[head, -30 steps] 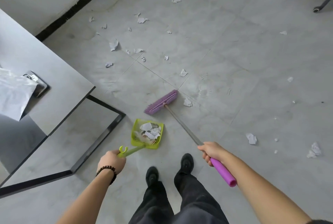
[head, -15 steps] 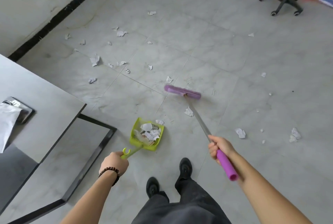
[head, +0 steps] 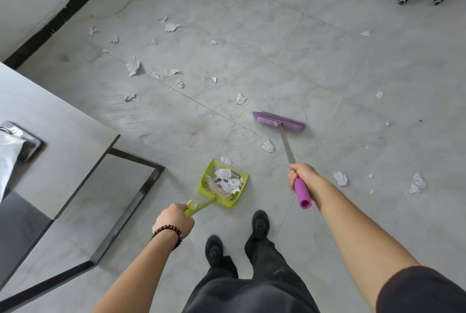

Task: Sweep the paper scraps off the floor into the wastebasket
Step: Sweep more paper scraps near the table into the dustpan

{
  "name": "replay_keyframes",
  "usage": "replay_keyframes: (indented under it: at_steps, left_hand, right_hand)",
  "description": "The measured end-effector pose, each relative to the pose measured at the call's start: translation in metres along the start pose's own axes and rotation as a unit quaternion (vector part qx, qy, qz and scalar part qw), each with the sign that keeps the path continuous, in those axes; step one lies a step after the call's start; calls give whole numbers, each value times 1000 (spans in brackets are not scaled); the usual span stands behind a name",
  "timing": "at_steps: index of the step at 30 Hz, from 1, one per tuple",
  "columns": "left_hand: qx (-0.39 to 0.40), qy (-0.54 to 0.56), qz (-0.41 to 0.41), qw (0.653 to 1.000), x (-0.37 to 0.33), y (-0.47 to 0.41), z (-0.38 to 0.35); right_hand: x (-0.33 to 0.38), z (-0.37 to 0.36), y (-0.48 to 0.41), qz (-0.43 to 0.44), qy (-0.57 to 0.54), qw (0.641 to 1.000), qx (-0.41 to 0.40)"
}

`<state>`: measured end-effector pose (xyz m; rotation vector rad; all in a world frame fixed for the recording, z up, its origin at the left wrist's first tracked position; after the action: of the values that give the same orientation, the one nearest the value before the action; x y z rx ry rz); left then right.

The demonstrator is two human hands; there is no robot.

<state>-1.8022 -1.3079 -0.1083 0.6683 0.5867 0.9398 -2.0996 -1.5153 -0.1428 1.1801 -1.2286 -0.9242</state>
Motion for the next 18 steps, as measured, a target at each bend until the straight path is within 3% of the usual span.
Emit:
replay_keyframes:
  at_steps: [5, 11, 18]
  left_hand:
    - [8, 5, -8, 1000, -17, -5, 5]
    - [4, 17, -2, 1000, -2, 3, 11]
    - [7, 51, 24, 998, 25, 7, 1]
  right_hand:
    - [-44, 6, 50, -38, -31, 998, 46]
    - [-43, -10, 74, -2, -17, 998, 67]
    - [42, -70, 1, 103, 99, 990, 25]
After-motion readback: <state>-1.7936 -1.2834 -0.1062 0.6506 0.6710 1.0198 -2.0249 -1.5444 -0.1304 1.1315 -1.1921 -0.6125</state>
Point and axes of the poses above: each hand's wrist, its own y-axis away from the middle knuckle, its own z-axis out of the back of the hand, x = y × z, the point moved 7 cm from there along -y, towards the middle knuckle, and after that the axes turned 9 degrees about y, right-handed, at the moved point
